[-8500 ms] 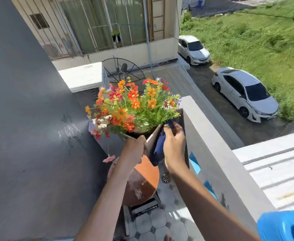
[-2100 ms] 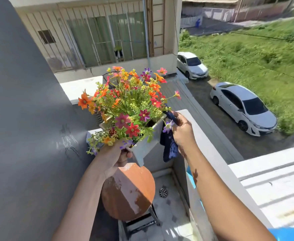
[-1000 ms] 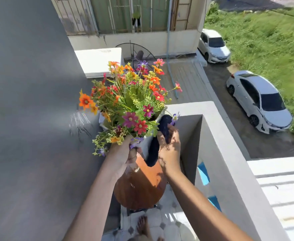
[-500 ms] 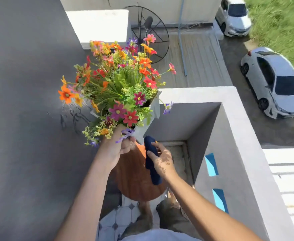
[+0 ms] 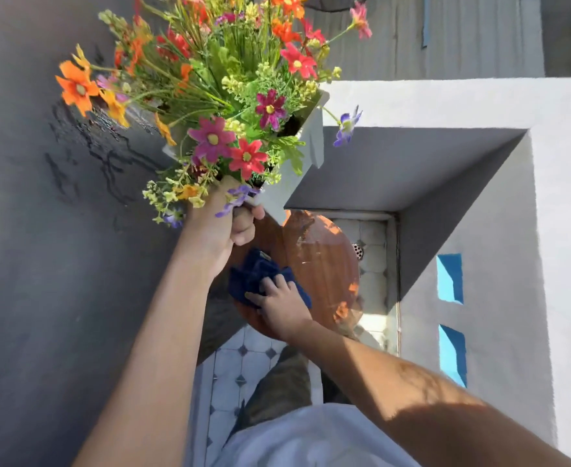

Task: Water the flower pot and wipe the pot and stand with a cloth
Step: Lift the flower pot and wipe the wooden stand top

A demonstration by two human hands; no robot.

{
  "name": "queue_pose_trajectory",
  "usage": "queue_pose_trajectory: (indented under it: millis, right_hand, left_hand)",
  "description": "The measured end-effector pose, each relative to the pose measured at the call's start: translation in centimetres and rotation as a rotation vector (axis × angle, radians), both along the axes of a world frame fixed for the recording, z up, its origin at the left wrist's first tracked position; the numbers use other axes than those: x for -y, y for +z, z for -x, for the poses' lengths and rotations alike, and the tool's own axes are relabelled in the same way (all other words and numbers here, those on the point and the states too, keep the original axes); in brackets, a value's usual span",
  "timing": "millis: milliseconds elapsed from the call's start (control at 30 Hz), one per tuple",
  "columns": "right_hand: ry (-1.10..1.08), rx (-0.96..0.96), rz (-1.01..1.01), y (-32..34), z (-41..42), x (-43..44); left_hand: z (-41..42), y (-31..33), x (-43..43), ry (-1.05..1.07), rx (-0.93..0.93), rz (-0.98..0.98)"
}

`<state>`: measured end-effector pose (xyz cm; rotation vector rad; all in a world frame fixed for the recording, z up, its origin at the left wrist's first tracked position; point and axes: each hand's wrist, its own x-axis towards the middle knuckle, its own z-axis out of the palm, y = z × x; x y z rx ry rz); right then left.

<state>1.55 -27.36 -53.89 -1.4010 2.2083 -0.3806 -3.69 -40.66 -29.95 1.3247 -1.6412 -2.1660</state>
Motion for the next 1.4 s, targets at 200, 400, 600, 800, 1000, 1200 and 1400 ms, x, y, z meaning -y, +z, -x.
queue_pose_trajectory:
  millis: [200,400,600,800,1000,1200,1400]
  right_hand:
    - [-0.007,-0.114,0.125,-1.6,3.8,-0.1]
    - [-0.376,-0.040,0.042,-1.3,9.9,-1.0]
    - [-0.539,-0.008,-0.001,-1.7,13.3,-2.5]
    - [-0.576,-0.042,-0.121,-1.6,12.3,-1.6]
    - [-0.620,-0.041,-0.058,-1.9,11.1,0.8]
    - [-0.525,0.004,0.045,-1.3,4.4,4.3]
    - [-0.378,0.109,-0.001,-0.9,-4.5,4.5]
  left_hand:
    - [-0.2,-1.3,0.6,0.022,0.026,-0.007]
    - [-0.6,-1.5,1.4,0.008,0.000,0.011]
    - [-0.6,-0.7,1.7,-0.031,-0.020,0.049]
    - [-1.6,0.1,1.9,-0.067,-0.050,0.046]
    - [-2.8,-0.1,2.4,-0.029,-0.042,-0.012]
    - [-3.7,-0.1,2.8,0.006,0.015,0.026]
    - [-4.1,-0.4,2.7,0.034,0.062,0.007]
